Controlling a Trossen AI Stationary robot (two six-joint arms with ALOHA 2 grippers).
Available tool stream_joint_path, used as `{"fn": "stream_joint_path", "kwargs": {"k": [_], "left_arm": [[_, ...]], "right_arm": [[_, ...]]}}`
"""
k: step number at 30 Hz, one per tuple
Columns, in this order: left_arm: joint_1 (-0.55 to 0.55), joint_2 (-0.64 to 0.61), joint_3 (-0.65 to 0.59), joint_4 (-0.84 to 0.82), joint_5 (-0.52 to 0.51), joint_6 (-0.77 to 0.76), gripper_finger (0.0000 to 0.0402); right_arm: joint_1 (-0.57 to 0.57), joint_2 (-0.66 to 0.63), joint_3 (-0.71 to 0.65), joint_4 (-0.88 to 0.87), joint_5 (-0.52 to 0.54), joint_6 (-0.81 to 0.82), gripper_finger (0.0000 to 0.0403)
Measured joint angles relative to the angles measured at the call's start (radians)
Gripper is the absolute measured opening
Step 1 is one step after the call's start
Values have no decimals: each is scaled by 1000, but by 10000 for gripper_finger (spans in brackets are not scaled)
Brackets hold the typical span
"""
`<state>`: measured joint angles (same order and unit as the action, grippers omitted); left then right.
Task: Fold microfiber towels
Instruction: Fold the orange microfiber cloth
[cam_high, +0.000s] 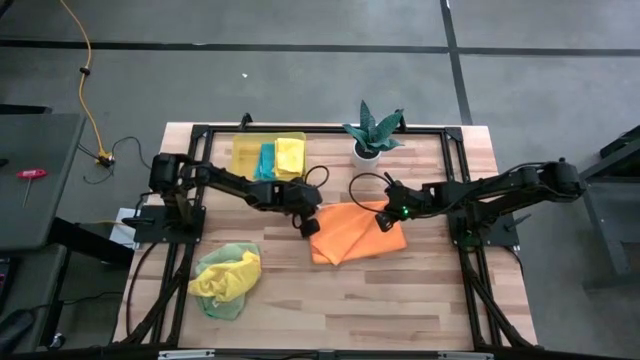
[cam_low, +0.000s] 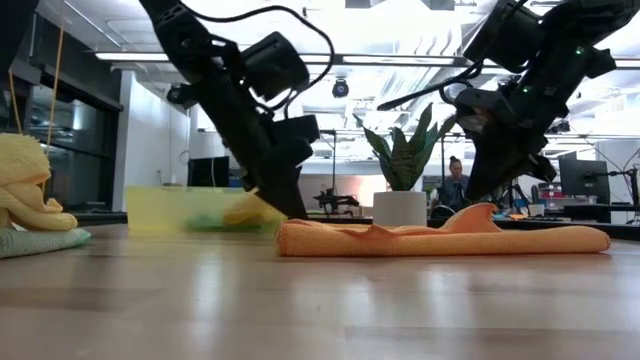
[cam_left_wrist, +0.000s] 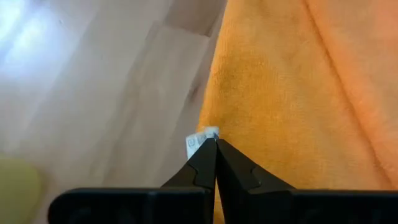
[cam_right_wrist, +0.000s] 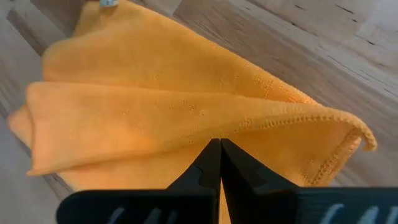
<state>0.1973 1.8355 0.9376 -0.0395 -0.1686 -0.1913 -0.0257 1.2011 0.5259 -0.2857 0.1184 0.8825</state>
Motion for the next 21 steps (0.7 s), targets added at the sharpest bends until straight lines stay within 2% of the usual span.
{"fn": "stream_joint_path", "kwargs": {"k": [7, 10, 12, 16, 19, 21], "left_arm": [[-2, -1, 106, -152, -67, 174, 0], [-8, -9, 151, -229, -88, 195, 0], [-9, -28, 158, -230, -27, 195, 0], [-9, -50, 139, -222, 180, 173, 0], [-9, -49, 97, -227, 258, 167, 0], [-9, -49, 63, -210, 249, 152, 0]], "right_arm": [[0, 0, 0, -12, 0, 0, 0], [0, 0, 0, -17, 0, 0, 0], [0, 0, 0, -19, 0, -3, 0], [0, 0, 0, -24, 0, -9, 0], [0, 0, 0, -29, 0, -12, 0], [0, 0, 0, -31, 0, -19, 0]]}}
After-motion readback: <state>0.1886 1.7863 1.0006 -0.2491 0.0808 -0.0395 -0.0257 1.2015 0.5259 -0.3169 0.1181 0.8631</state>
